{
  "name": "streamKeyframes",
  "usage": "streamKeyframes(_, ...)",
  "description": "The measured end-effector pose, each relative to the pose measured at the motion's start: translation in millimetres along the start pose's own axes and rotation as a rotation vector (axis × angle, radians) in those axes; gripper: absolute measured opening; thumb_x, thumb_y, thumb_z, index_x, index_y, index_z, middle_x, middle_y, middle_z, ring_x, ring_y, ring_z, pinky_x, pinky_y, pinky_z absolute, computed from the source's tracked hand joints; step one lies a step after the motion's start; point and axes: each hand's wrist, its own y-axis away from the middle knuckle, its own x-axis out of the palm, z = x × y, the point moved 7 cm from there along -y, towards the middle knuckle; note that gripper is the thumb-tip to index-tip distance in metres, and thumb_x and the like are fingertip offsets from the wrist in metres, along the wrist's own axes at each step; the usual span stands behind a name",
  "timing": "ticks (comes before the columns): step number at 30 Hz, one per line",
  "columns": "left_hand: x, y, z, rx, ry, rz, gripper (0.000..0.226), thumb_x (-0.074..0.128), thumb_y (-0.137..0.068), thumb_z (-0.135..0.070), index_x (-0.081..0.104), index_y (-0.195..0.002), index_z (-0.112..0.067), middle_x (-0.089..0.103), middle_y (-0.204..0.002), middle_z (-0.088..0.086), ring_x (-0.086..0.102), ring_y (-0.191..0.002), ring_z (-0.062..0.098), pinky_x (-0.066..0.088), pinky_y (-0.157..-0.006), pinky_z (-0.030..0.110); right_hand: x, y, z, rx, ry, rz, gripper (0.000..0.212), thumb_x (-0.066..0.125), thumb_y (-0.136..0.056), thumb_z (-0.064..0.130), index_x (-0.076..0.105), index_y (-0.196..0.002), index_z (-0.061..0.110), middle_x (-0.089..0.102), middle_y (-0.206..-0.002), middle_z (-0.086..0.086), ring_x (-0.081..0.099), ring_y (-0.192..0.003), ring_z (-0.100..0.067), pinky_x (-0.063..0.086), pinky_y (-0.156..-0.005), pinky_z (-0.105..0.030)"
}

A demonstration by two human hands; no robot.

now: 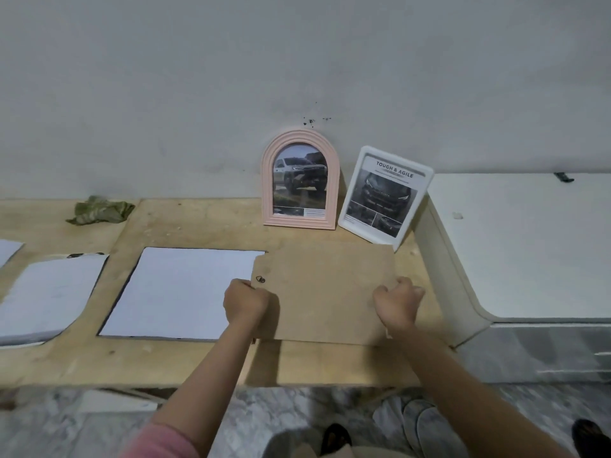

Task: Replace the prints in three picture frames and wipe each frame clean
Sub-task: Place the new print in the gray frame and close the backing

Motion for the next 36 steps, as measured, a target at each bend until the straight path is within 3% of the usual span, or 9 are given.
streamKeyframes(7,-68,-50,27,0.02,-0.101,-0.106,0.025,0.057,-0.081,-0.007,0.059,-0.106,-0.004,0.06,-0.112,0.015,0.056,-0.103,0.033,0.041,-0.075,0.033,71,41,45,-0.077,0.037,0.155,0.049,0.051,-0.075,0.025,0.05,-0.121,0.006,0.038,-0.124,-0.015,0.042,-0.119,-0.034,0.042,-0.1,-0.043)
streamKeyframes(13,-129,-103,62,0.026,-0.126,-0.117,0.015,0.065,-0.075,-0.015,0.061,-0.087,-0.006,0.062,-0.097,0.013,0.058,-0.087,0.032,0.043,-0.066,0.034,134,89,86,-0.088,0.066,0.214,0.05,0.052,-0.076,0.026,0.052,-0.122,0.006,0.042,-0.124,-0.013,0.042,-0.121,-0.031,0.038,-0.104,-0.04)
streamKeyframes(19,-173,-148,89,0.083,-0.138,-0.071,0.014,0.07,-0.072,-0.019,0.059,-0.071,-0.009,0.064,-0.08,0.01,0.061,-0.08,0.03,0.046,-0.065,0.031,186,130,113,-0.015,0.097,0.143,0.041,0.056,-0.08,0.021,0.054,-0.117,0.003,0.042,-0.123,-0.017,0.044,-0.117,-0.038,0.038,-0.099,-0.036)
streamKeyframes(26,-192,-178,103,0.166,-0.171,-0.048,0.019,0.071,-0.072,-0.025,0.059,-0.07,-0.01,0.062,-0.078,0.007,0.057,-0.082,0.029,0.042,-0.063,0.03,214,162,124,-0.029,0.114,0.061,0.04,0.056,-0.084,0.016,0.05,-0.119,-0.002,0.04,-0.123,-0.021,0.046,-0.11,-0.038,0.04,-0.086,-0.032)
streamKeyframes(29,-191,-183,109,0.185,-0.197,-0.013,0.021,0.071,-0.072,-0.026,0.058,-0.07,-0.01,0.061,-0.081,0.008,0.057,-0.084,0.031,0.043,-0.063,0.031,218,170,127,-0.052,0.139,0.002,0.038,0.057,-0.078,0.014,0.055,-0.112,-0.002,0.045,-0.115,-0.022,0.048,-0.105,-0.039,0.04,-0.09,-0.037)
streamKeyframes(36,-186,-175,121,0.193,-0.273,-0.01,0.027,0.068,-0.077,-0.029,0.064,-0.091,-0.006,0.058,-0.101,0.011,0.052,-0.103,0.033,0.039,-0.07,0.031,217,178,125,-0.164,0.171,-0.051,0.039,0.058,-0.075,0.003,0.057,-0.113,-0.003,0.051,-0.112,-0.024,0.048,-0.102,-0.041,0.039,-0.09,-0.041)
